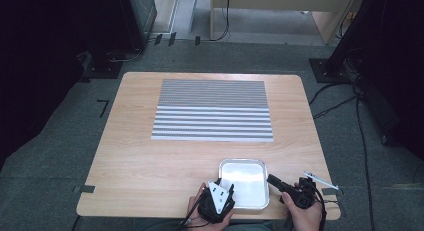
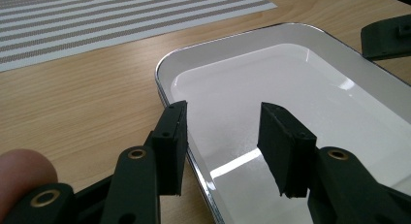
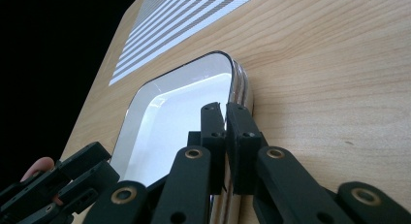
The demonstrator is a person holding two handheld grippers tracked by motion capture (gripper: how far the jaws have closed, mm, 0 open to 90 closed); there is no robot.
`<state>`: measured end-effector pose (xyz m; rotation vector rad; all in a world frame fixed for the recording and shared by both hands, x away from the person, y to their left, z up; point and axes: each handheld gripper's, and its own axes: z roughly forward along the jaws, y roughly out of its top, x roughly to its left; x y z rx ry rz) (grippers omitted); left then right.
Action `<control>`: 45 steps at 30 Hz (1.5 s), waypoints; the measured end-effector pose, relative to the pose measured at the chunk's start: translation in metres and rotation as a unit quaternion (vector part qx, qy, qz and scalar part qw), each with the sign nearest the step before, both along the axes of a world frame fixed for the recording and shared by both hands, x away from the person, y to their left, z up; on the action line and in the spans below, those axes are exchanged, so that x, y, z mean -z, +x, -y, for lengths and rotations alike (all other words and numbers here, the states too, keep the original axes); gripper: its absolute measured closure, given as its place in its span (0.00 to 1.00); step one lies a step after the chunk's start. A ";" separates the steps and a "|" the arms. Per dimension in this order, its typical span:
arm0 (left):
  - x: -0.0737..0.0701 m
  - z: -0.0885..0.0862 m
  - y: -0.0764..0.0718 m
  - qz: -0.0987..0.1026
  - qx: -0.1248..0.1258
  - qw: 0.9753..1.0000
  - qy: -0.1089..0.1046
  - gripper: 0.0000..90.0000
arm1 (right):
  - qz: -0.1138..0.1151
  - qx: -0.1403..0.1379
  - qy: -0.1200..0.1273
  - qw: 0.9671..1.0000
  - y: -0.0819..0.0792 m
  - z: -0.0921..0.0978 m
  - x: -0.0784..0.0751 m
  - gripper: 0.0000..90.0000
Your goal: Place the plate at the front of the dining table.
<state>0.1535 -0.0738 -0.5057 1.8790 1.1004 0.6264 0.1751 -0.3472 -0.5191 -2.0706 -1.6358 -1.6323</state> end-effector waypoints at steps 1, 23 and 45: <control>0.000 0.000 0.000 0.000 0.000 1.000 0.000 0.59 | 0.000 0.000 0.000 1.000 0.000 0.000 0.000 0.97; 0.002 -0.002 -0.003 -0.003 -0.002 1.000 -0.009 0.59 | 0.010 0.007 0.007 1.000 -0.001 0.000 -0.002 0.97; 0.001 -0.005 0.000 -0.026 -0.005 0.999 -0.034 0.58 | -0.012 0.000 0.022 1.000 0.001 0.001 0.004 0.96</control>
